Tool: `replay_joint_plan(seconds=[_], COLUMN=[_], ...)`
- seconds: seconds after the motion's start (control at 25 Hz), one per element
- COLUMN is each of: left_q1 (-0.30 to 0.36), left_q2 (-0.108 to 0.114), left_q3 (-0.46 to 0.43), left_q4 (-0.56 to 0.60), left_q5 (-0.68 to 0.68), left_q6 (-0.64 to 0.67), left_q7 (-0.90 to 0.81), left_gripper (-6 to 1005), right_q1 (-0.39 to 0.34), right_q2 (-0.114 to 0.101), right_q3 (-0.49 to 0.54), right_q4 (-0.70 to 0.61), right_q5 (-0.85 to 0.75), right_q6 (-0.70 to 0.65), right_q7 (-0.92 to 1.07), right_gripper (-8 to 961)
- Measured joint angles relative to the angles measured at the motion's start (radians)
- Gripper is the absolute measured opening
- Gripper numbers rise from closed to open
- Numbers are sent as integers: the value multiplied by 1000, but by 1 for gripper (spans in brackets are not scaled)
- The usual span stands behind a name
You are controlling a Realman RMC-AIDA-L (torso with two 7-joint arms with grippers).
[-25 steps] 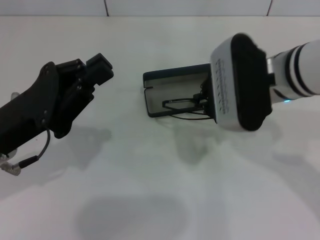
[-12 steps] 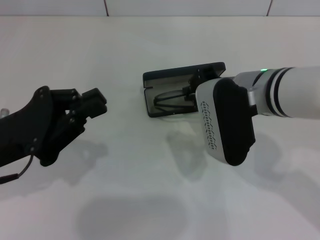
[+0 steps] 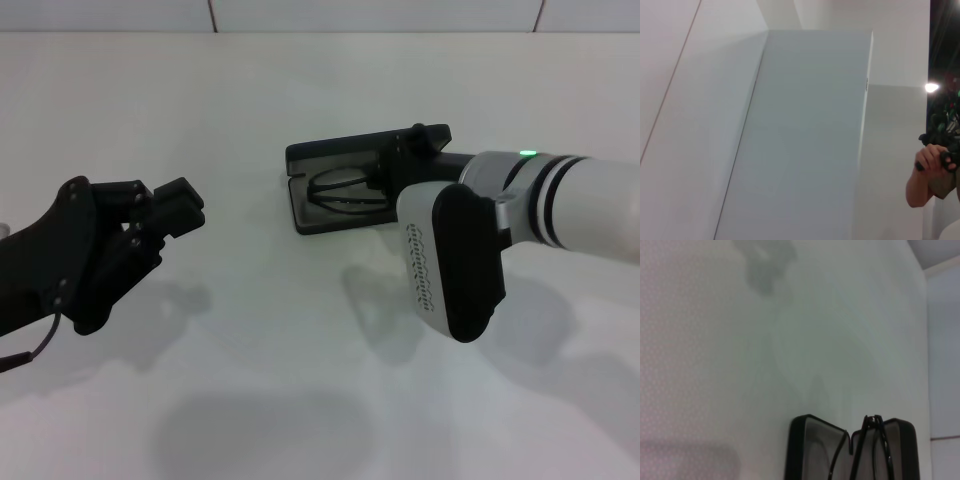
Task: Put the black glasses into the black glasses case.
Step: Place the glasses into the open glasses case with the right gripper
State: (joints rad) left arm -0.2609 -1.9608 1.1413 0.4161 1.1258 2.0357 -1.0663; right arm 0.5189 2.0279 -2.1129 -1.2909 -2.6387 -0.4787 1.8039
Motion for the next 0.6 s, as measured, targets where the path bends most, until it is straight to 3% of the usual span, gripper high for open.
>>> replay_joint_plan(seconds=[0.6], left_q1=[-3], left_q2=[-8], left_q3=[-4], left_q4=[-4], left_q5=[-1], left_q6=[-4], left_q7=[10], left_gripper=[81], right_q1=[4], right_q2=[0], right_q3=[-18], right_q4=[117], right_q5=[0], right_q6=[126], right_q7=[-44], right_gripper=[110])
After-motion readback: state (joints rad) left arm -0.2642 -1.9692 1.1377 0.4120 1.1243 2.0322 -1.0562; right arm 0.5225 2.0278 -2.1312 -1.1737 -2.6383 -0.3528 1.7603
